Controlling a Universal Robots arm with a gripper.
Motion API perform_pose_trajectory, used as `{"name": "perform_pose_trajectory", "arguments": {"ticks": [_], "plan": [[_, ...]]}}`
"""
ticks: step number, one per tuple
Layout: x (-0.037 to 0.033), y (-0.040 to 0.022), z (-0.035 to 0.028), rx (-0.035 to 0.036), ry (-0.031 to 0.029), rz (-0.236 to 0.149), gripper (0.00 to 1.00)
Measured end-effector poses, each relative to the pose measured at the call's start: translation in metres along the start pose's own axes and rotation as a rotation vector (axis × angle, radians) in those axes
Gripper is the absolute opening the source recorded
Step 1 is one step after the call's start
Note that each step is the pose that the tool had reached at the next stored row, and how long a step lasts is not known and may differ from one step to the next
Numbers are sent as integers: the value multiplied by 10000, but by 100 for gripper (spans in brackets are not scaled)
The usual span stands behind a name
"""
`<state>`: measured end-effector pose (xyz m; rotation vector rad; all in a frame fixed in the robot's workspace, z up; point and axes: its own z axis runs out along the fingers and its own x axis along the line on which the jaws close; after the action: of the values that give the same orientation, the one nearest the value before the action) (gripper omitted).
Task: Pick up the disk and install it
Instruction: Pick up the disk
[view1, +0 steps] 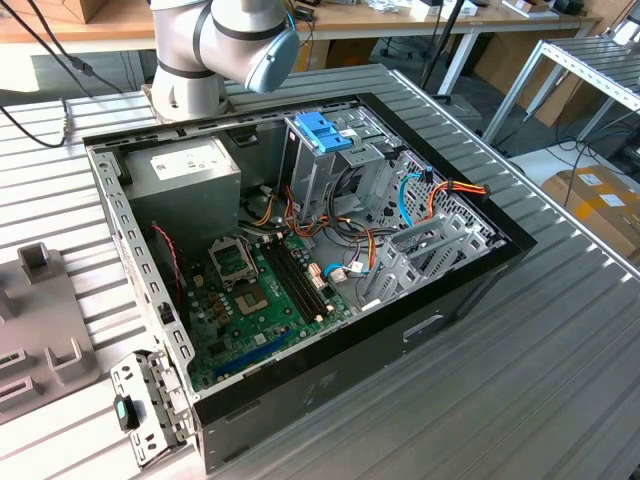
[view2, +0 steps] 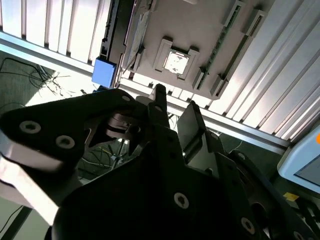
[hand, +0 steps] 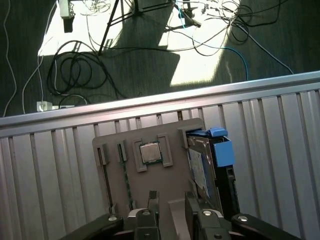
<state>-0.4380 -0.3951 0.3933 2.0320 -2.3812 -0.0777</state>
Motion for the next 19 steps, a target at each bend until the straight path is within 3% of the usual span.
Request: {"name": "perform_pose_trajectory", "arguments": {"ticks": [1, 19], "plan": [[0, 0, 0, 1, -1, -2, 42], [-16, 2, 8, 0, 0, -12, 42]]}}
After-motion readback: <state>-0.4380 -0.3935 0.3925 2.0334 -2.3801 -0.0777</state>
